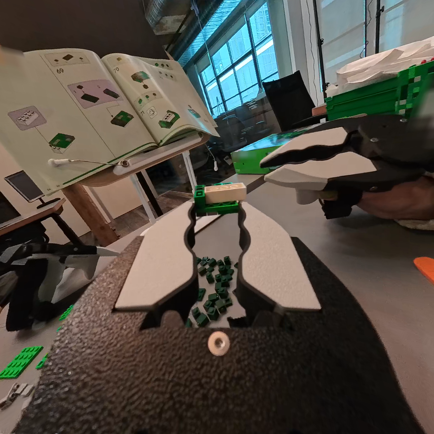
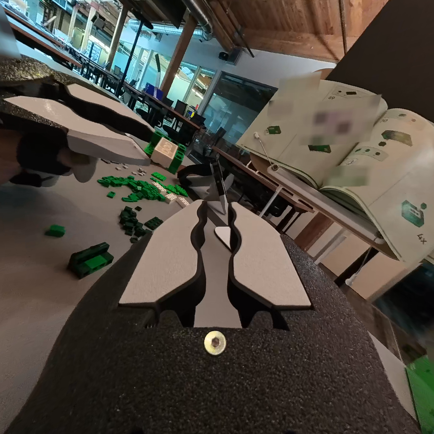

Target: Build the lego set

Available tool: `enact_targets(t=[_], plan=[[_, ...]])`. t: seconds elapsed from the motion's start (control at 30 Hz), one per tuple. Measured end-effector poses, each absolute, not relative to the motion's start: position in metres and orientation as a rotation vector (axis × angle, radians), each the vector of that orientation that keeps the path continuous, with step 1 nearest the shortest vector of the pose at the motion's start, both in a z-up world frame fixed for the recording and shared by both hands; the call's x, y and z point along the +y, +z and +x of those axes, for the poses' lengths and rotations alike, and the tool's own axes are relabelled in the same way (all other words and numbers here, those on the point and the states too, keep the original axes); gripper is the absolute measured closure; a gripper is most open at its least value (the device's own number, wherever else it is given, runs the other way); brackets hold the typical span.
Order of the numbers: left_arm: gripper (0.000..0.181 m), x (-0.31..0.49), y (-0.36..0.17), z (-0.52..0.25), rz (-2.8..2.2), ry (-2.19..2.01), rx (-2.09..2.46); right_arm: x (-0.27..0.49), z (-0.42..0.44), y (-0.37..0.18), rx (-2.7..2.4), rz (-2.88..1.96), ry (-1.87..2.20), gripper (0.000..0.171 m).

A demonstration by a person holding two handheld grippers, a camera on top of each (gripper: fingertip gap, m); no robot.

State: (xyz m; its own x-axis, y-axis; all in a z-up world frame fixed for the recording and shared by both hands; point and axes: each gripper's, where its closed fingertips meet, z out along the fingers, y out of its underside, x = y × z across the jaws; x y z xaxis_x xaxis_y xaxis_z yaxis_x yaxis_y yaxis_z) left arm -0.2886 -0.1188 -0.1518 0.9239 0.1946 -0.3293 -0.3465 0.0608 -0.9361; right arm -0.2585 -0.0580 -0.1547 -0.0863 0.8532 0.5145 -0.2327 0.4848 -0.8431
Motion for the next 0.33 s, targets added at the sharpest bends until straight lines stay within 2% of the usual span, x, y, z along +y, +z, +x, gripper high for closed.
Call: enact_targets(t=[0.33], plan=[[0.148,-0.1162,-0.1573,-0.2869,-1.482,0.362,0.121,-0.0628,-0.253,-0.1547,-1.37,-0.548,0.95,0.165]])
